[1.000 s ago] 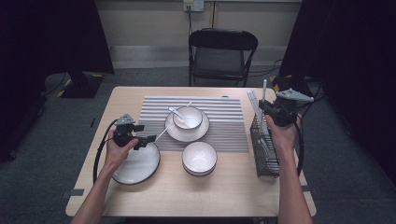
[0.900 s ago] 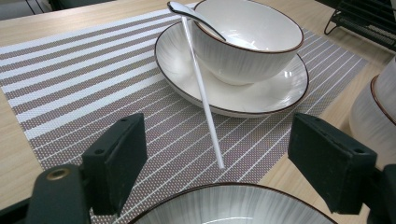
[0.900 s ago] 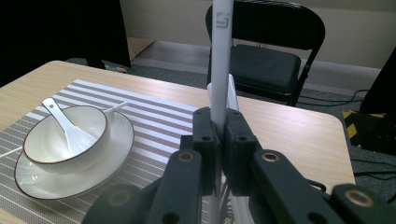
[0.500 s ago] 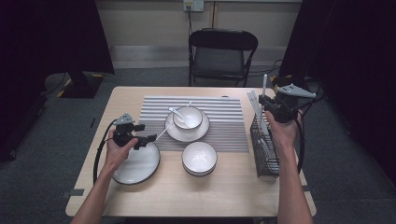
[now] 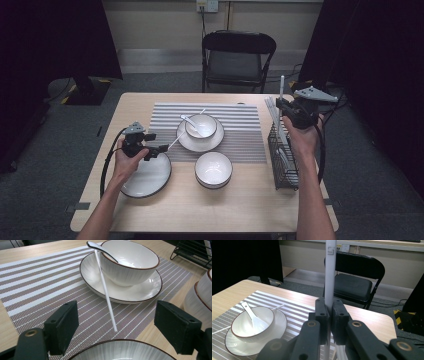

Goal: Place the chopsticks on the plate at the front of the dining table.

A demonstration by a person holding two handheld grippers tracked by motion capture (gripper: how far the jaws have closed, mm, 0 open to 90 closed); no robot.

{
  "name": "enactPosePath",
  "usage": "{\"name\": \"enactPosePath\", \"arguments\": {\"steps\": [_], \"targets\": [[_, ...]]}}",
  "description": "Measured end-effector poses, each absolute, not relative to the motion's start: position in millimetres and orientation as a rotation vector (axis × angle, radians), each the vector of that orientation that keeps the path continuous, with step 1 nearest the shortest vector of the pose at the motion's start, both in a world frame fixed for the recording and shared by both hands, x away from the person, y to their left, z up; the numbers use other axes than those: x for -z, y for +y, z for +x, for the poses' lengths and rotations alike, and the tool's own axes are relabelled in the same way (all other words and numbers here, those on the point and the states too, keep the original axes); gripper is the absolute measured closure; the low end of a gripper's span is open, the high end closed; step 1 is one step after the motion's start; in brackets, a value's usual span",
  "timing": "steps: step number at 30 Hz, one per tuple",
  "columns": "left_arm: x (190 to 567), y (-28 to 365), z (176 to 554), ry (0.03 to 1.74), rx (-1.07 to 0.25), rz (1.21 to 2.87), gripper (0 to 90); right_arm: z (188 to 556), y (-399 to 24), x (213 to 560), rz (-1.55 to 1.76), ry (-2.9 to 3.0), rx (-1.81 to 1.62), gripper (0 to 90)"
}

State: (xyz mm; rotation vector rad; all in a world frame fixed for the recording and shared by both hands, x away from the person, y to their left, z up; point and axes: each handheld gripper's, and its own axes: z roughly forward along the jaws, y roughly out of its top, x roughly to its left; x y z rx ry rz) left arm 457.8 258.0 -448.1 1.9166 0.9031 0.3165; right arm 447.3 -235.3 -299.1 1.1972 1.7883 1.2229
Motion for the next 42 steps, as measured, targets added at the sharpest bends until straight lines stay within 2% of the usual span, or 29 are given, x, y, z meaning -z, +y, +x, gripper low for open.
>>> {"name": "enactPosePath", "arguments": {"steps": [27, 42], "targets": [[448.6, 254.4, 458.1, 0.895, -0.333, 1.928, 19.3, 440.1, -215.9, 264.6, 1.112, 1.777, -1.248, 85.5], [446.0, 251.8, 457.0, 0.887, -0.328, 1.906, 19.4, 445.0, -187.4, 274.3, 1.084, 1.825, -1.330, 85.5]]}}
